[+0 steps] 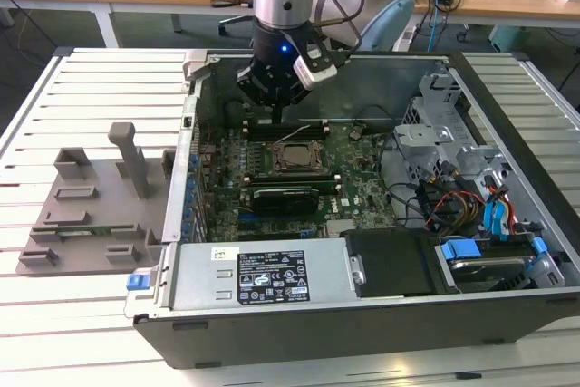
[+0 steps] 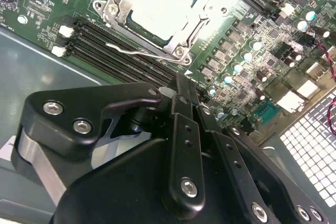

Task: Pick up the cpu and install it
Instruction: 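Install the first cpu locking lever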

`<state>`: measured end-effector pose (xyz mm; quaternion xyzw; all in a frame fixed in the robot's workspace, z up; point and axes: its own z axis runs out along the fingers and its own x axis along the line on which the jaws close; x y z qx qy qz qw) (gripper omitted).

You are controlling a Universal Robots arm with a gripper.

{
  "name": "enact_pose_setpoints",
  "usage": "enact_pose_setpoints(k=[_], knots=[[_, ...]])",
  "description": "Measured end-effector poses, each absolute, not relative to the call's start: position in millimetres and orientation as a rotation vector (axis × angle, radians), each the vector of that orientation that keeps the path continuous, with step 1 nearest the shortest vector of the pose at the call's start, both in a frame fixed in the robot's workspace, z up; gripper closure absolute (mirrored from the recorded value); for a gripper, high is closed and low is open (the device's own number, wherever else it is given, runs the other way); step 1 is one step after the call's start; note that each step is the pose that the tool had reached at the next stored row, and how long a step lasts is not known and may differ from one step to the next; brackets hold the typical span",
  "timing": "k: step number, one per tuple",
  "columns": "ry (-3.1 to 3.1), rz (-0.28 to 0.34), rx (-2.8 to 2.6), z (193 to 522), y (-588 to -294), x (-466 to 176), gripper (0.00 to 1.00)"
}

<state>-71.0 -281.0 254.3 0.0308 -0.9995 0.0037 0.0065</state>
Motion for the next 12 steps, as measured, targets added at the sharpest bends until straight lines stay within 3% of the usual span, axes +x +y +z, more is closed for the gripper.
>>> enact_pose_setpoints(k=[5, 12], knots=[[-3.127, 0.005, 0.097, 254.0, -281.1, -70.8, 0.89], [-3.128, -0.055, 0.097, 249.7, -286.7, -71.5, 0.89]])
